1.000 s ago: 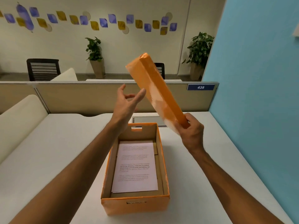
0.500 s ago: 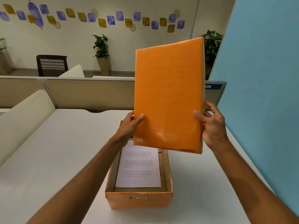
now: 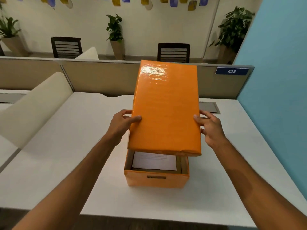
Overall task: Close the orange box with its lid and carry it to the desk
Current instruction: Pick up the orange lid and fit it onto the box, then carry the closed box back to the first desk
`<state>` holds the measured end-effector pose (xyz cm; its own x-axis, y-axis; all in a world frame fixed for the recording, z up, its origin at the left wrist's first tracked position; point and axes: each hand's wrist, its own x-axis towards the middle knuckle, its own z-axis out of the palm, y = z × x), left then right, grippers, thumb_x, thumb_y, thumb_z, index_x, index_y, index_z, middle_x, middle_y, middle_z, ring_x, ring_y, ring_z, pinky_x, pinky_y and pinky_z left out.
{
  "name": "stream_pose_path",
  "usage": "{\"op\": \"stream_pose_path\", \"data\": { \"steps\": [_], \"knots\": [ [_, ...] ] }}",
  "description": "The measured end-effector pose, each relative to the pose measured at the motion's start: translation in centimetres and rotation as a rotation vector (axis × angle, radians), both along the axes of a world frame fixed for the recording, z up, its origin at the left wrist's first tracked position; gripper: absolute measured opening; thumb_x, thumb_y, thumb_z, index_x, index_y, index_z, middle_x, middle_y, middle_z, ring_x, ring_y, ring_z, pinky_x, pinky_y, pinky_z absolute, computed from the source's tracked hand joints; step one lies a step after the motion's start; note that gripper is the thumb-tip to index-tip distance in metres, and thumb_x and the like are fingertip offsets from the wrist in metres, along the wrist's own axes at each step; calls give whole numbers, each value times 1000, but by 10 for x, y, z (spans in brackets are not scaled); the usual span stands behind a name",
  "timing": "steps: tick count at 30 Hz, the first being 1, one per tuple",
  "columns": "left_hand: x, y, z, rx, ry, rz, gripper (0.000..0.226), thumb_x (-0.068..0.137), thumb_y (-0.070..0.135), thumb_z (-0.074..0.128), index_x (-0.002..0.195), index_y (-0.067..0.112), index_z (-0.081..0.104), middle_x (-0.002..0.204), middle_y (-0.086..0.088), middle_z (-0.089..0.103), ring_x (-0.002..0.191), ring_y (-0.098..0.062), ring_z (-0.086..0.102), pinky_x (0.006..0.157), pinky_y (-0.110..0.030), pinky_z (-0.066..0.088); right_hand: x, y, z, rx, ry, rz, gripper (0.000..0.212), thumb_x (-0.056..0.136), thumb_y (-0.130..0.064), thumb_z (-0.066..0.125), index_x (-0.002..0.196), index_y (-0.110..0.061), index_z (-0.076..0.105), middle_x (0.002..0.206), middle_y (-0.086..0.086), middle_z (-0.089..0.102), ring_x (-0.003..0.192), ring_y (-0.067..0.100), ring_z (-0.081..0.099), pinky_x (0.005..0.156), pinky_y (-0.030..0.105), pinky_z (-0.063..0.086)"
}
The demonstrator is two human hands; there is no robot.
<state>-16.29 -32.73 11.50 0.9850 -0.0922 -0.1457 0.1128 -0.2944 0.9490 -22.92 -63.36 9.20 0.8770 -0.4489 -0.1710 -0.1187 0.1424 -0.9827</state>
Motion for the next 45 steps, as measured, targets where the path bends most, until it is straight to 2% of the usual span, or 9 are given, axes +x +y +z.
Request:
{"op": "stream_pose_path", "data": {
  "steps": [8,12,16,22,28,32,35,39,45],
  "knots": [
    [-20,22,-29,109,87,-44,53,85,37,73,127,7,61,122,-11,68,109,-31,66,99,-53,51,-5,24,-45,-75,180,13,45,92,-24,67,135,-15,56,119,4,62,89,17,62,77,41,50],
    [-25,26,-46,147,145,-55,54,84,34,75,127,5,60,122,-12,67,111,-31,63,101,-51,50,-11,29,-63,-70,237,4,46,92,-21,68,136,-14,57,120,6,64,97,23,63,76,41,52],
    [-25,28,-60,156,194,-60,55,85,35,74,128,4,59,122,-12,67,110,-31,64,99,-51,51,-14,33,-74,-52,278,-7,45,92,-21,68,136,-16,57,118,5,64,93,19,63,74,40,51],
    [-26,29,-72,144,221,-74,55,87,35,72,128,2,59,122,-14,67,109,-32,65,99,-53,51,-15,35,-83,-49,317,-14,43,92,-21,67,134,-17,57,115,2,63,99,23,60,80,46,46],
    [-23,27,-80,144,231,-78,51,88,35,71,128,5,59,121,-12,68,107,-31,66,98,-52,52,-13,34,-87,-108,327,5,43,93,-24,67,134,-18,58,114,0,63,91,18,61,77,44,47],
    [-22,27,-84,130,232,-84,52,89,35,70,128,5,58,122,-12,68,107,-32,67,98,-53,52,-14,34,-90,-173,339,14,45,94,-27,65,137,-18,55,117,0,61,100,24,60,78,45,50],
    [-27,28,-89,131,208,-106,55,90,36,67,134,5,55,127,-14,65,110,-34,65,98,-55,51,-17,37,-94,-261,337,37,46,94,-30,64,137,-18,55,122,3,62,98,23,60,75,42,49],
    [-31,29,-96,110,190,-109,59,91,38,65,139,6,51,132,-14,62,114,-36,63,99,-57,50,-20,41,-98,-376,320,50,44,96,-33,61,136,-16,56,127,8,64,98,23,60,85,44,52],
    [-21,28,-103,79,238,-115,56,92,32,66,138,6,50,132,-14,62,113,-36,63,100,-57,49,-19,40,-96,-358,343,42,47,95,-33,63,138,-16,53,131,10,62,108,29,63,92,50,54]
  ]
}}
